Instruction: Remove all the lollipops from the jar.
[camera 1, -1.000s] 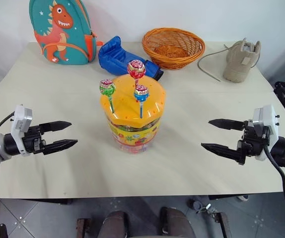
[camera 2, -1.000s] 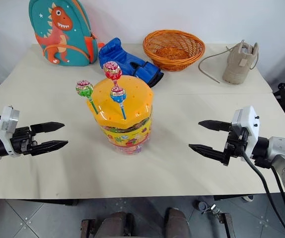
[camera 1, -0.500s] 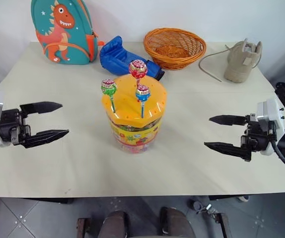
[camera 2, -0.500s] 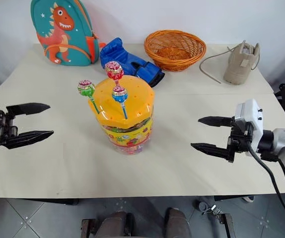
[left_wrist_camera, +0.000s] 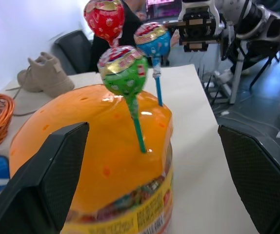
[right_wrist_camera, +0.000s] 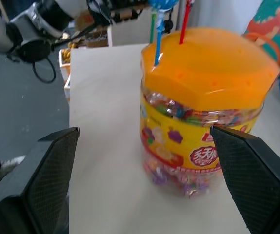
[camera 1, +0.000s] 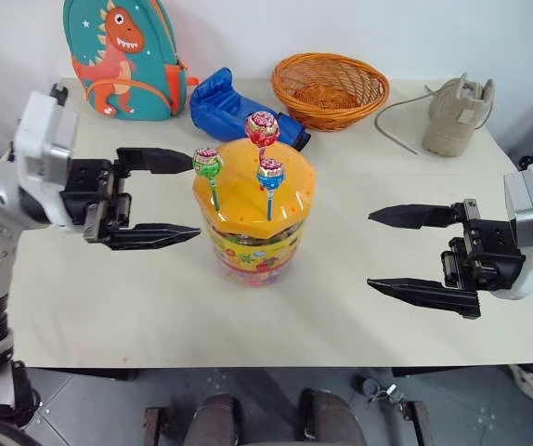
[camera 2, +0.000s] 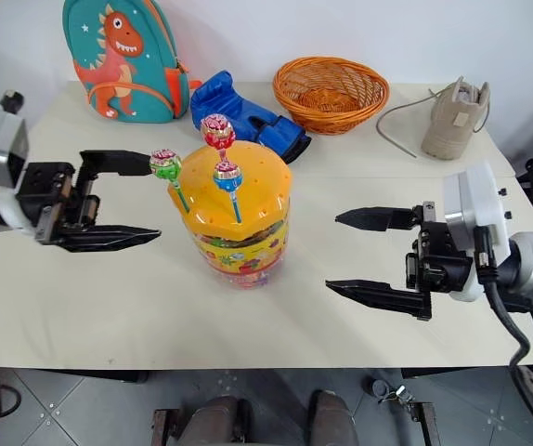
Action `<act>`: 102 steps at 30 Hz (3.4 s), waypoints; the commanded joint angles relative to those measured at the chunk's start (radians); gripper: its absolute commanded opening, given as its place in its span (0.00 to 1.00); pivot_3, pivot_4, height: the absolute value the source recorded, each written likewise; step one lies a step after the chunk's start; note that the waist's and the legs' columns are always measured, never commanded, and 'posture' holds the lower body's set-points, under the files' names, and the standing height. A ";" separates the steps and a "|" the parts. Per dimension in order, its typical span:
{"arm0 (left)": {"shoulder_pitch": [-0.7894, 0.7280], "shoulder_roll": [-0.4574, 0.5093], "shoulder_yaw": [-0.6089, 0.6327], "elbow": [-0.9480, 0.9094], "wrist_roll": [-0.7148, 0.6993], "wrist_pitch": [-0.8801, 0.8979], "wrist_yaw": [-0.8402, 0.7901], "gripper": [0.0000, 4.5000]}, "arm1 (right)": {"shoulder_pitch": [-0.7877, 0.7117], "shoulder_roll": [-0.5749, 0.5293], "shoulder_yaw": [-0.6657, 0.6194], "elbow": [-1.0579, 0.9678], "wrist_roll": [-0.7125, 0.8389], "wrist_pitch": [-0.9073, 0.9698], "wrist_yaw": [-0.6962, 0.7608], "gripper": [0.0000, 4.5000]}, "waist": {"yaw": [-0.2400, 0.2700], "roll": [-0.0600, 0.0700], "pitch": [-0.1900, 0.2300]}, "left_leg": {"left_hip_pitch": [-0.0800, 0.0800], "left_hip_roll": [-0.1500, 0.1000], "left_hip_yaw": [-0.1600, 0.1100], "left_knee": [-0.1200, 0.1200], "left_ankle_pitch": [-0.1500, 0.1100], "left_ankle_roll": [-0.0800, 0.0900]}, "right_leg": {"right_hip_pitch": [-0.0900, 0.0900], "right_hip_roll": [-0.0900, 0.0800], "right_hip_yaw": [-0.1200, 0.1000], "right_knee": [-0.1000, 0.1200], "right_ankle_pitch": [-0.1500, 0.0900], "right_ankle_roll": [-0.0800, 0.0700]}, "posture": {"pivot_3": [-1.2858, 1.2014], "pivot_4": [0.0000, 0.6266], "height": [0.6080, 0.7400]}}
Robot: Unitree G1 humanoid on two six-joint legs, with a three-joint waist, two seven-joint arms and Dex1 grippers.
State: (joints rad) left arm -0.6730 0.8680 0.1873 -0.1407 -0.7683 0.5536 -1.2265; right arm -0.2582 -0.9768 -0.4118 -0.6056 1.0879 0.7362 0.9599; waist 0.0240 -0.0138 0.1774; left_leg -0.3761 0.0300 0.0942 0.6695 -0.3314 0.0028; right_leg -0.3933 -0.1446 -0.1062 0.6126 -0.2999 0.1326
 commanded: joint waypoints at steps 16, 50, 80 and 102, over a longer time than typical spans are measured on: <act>-0.110 -0.090 -0.019 0.055 -0.010 0.021 -0.027 0.13 | 0.011 -0.019 -0.084 -0.057 0.099 -0.011 -0.100 1.00 | 0.000 0.000 0.000 | -0.002 0.001 -0.001 0.005 0.000 0.000 | 0.000 0.001 0.000 0.001 0.000 0.000 | 0.52 0.24 1.00; 0.346 0.057 0.099 0.034 0.139 0.383 0.550 0.01 | 0.016 -0.006 -0.060 0.039 0.122 -0.027 -0.006 1.00 | 0.005 -0.004 0.002 | -0.011 0.001 -0.007 0.013 -0.001 0.002 | -0.003 0.001 -0.002 0.004 0.001 0.001 | 0.52 0.24 1.00; 0.082 0.174 0.262 0.122 0.013 0.193 0.081 1.00 | -0.022 -0.057 -0.035 -0.007 0.121 0.015 -0.044 1.00 | -0.002 -0.005 0.002 | -0.010 0.001 -0.004 0.013 -0.002 0.001 | -0.005 0.001 -0.001 0.005 0.001 0.001 | 0.52 0.24 1.00; 0.093 0.066 0.189 0.265 0.002 -0.097 -0.284 1.00 | -0.513 0.204 0.499 0.133 -0.230 -0.050 -0.015 1.00 | -0.011 -0.005 0.002 | -0.015 0.001 0.000 0.014 -0.002 0.001 | -0.015 0.001 0.000 0.010 0.001 0.001 | 0.52 0.24 1.00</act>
State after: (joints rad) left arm -0.5887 0.9182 0.3466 0.1597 -0.7438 0.4635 -1.4994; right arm -0.7538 -0.7798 0.0811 -0.4745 0.8760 0.7021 0.9155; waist 0.0131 -0.0185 0.1799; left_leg -0.3914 0.0314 0.0943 0.6835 -0.3331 0.0041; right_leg -0.4082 -0.1435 -0.1059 0.6223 -0.2993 0.1336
